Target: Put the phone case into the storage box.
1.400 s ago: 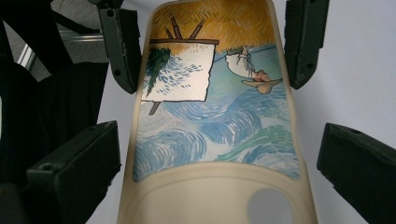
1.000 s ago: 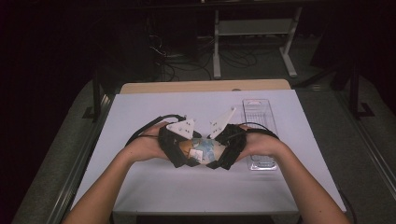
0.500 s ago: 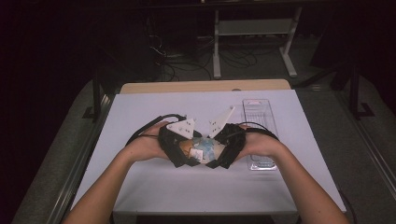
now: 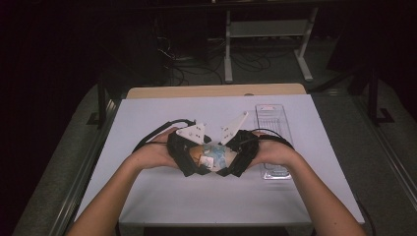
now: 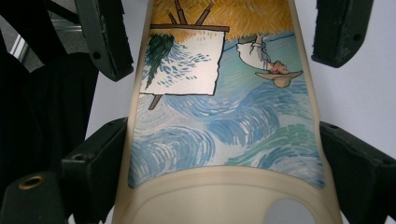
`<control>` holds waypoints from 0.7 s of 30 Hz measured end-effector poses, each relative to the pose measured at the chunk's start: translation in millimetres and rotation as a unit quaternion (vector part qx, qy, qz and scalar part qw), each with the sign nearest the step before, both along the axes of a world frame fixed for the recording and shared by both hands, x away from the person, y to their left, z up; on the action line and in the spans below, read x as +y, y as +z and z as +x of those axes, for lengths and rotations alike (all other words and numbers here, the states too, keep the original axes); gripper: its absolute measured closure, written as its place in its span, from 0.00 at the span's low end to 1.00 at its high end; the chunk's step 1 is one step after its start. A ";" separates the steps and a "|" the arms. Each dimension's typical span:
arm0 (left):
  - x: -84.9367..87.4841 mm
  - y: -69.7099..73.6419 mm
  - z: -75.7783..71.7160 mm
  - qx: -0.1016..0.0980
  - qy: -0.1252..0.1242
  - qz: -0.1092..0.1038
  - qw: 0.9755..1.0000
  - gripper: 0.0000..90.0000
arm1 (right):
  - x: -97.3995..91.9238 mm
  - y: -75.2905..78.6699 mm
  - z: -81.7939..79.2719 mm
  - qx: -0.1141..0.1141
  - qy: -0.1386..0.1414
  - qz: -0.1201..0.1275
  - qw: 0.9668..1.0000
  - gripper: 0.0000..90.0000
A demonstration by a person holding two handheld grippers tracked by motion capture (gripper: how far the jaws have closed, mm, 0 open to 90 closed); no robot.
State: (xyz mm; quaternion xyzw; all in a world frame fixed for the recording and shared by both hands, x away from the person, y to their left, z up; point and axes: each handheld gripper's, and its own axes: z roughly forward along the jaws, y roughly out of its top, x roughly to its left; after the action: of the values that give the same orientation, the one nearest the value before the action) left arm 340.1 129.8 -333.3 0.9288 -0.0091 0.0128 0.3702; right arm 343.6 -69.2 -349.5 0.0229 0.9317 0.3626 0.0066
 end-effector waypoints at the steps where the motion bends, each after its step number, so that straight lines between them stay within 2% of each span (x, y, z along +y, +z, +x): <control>1: 0.0 0.1 0.7 -0.002 0.001 0.000 1.000 0.00 | -0.1 -0.3 0.2 0.000 -0.001 0.001 1.000 0.11; 6: 2.6 1.1 2.4 -0.012 0.010 0.002 1.000 0.00 | -1.6 -2.5 1.8 0.002 -0.008 0.003 1.000 0.11; 11: 11.8 1.0 4.6 -0.015 0.046 -0.003 0.999 0.00 | -5.2 -4.4 3.3 0.004 -0.021 0.006 1.000 0.11; 17: 28.9 -3.3 3.4 -0.007 0.092 -0.024 0.995 0.00 | -8.8 -8.2 4.5 0.001 -0.039 0.005 0.999 0.11; 21: 39.4 -7.7 2.4 -0.009 0.115 -0.027 0.993 0.00 | -11.5 -9.6 5.1 0.005 -0.053 0.009 0.999 0.11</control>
State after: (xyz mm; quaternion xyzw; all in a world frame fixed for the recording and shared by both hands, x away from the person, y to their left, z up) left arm 342.5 169.1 -340.9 0.9131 0.0952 0.0639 0.3914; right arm 348.7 -80.7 -359.1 0.0745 0.9259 0.3698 0.0210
